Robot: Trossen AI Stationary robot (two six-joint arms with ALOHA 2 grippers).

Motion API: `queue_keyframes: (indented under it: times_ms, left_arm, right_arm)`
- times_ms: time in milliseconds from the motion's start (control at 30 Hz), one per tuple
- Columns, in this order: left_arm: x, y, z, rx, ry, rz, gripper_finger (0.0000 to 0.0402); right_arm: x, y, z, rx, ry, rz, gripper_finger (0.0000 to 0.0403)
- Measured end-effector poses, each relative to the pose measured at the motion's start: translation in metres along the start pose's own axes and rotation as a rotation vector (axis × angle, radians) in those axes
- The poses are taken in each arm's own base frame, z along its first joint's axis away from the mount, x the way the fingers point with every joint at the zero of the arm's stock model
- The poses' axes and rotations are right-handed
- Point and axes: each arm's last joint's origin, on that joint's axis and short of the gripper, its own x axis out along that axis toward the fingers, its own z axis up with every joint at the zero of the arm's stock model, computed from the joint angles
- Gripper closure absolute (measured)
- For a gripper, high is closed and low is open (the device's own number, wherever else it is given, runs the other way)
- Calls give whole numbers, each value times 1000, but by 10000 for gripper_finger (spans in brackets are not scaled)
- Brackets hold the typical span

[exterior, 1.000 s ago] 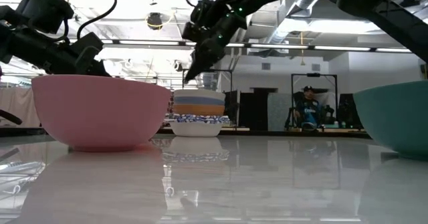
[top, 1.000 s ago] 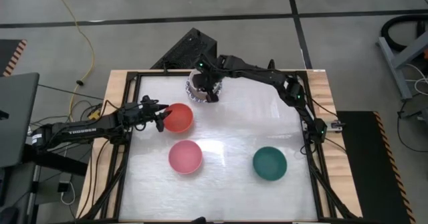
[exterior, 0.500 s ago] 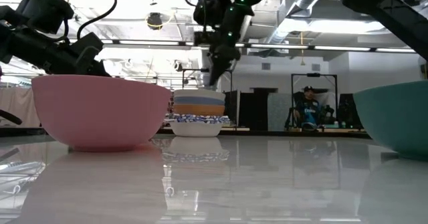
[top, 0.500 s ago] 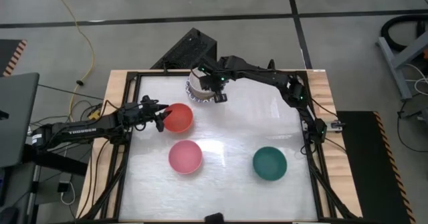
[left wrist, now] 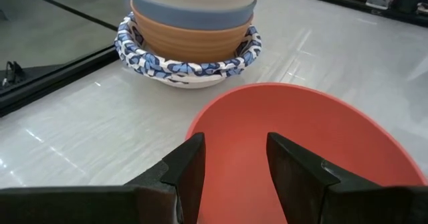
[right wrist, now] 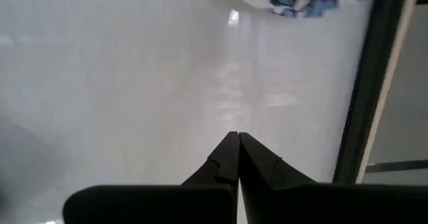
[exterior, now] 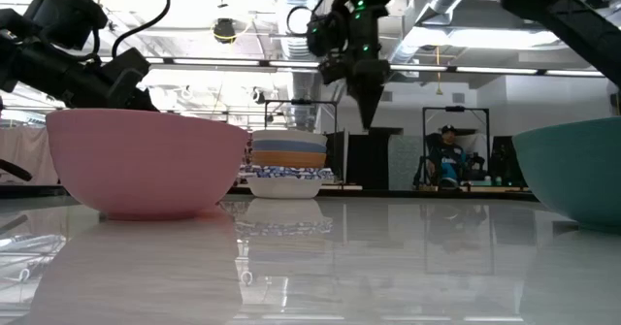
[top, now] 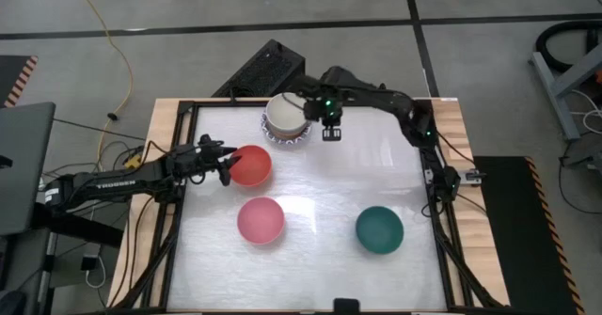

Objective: Nest bowls inside each other
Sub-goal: Stack the green bowl onto the stack of bowls

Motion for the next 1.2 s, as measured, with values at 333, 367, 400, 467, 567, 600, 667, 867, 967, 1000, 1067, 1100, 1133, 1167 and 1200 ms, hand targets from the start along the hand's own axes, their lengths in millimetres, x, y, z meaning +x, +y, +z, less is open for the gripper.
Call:
queue_keyframes:
  times_ms: [333, 367, 400, 467, 567, 600, 667, 867, 967, 1000, 1067, 1100, 1133, 1167, 1200]
  left_arm:
    - [0, 0, -1, 4, 15, 3, 253]
    - [0, 0, -2, 4, 16, 2, 253]
    - [0, 0, -2, 4, 16, 3, 253]
    - [0, 0, -2, 4, 16, 3, 253]
    - [0, 0, -2, 4, 16, 3, 253]
    - [0, 0, -2, 4, 16, 3, 253]
    - [0, 0, -2, 4, 16, 3, 253]
    - [0, 0, -1, 2, 13, 2, 253]
    - [0, 0, 0, -6, 3, 1, 253]
    - [0, 0, 0, -7, -2, 1, 253]
    - [0, 0, 2, -12, -23, 12, 253]
    - [0, 0, 4, -15, -41, 24, 253]
    - [0, 0, 6, -20, -61, 34, 253]
    - [0, 1, 7, -24, -79, 43, 253]
    - [0, 1, 9, -26, -93, 46, 253]
  right_arm:
    - [-80, 6, -66, 178, -225, 52, 376]
    - [-85, 10, -74, 205, -236, 52, 376]
    - [-88, 13, -82, 233, -246, 50, 376]
    - [-91, 21, -98, 281, -260, 50, 376]
    - [-87, 34, -122, 342, -269, 37, 376]
    - [-84, 38, -130, 361, -268, 38, 376]
    - [-75, 47, -144, 397, -262, 43, 376]
    - [-44, 70, -176, 512, -260, 63, 376]
    - [-29, 81, -183, 536, -248, 76, 376]
    - [-24, 85, -184, 538, -245, 80, 376]
    - [-15, 91, -186, 531, -240, 87, 376]
    - [-11, 94, -185, 523, -243, 89, 376]
    - [-6, 97, -185, 514, -243, 92, 376]
    - [-2, 99, -184, 503, -245, 94, 376]
    - [2, 102, -182, 490, -251, 95, 376]
